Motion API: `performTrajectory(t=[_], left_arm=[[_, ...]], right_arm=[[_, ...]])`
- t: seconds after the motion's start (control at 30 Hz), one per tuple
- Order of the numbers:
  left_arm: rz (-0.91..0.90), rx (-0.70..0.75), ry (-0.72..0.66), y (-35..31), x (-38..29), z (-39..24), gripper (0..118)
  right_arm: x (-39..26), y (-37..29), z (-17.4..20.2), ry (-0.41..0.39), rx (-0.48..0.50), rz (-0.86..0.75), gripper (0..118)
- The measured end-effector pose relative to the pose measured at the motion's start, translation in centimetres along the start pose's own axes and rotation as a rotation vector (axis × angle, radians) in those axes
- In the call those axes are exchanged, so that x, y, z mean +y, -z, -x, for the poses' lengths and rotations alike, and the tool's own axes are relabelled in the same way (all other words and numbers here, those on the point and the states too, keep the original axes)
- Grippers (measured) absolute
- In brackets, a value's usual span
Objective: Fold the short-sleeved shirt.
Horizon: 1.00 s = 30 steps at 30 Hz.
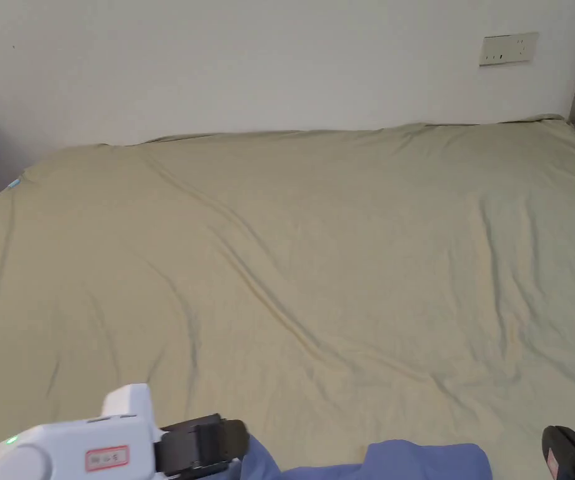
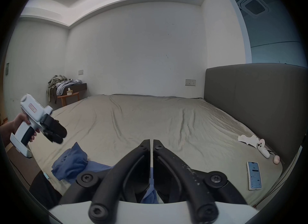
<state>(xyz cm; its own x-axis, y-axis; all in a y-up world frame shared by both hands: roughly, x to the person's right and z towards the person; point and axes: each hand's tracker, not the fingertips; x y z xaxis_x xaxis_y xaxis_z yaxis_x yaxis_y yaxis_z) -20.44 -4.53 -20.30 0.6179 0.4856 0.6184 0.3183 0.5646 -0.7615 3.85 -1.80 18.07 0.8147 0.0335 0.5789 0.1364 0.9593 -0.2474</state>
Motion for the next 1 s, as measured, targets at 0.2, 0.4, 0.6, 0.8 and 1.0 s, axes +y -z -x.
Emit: performTrajectory(t=[0.2, 0.4, 0.6, 0.8, 1.0], left_arm=[[-0.044, 0.417, 0.370, 3.2, -6.9, 0.9, 0], [-0.050, 0.260, 0.356, 7.5, -11.2, -4.6, 0], [-0.004, 0.036, 0.389, 11.9, -11.8, -11.4, 0], [-0.061, -0.027, 0.298, 9.3, -9.8, -11.7, 0], [-0.072, -0.374, -0.112, 1.7, -4.9, -1.3, 6]], right_arm=[[-0.6, 0.3, 0.4, 0.006, 0.039, 0.014, 6], [-1.0, -0.4, -0.2, 0.006, 0.031, 0.023, 6], [-1.1, -1.3, -1.2, 0.013, -0.018, 0.030, 6], [-0.8, -2.0, -2.0, 0.009, -0.048, 0.023, 6], [-0.7, -1.0, -1.5, 0.017, -0.026, 0.031, 6]])
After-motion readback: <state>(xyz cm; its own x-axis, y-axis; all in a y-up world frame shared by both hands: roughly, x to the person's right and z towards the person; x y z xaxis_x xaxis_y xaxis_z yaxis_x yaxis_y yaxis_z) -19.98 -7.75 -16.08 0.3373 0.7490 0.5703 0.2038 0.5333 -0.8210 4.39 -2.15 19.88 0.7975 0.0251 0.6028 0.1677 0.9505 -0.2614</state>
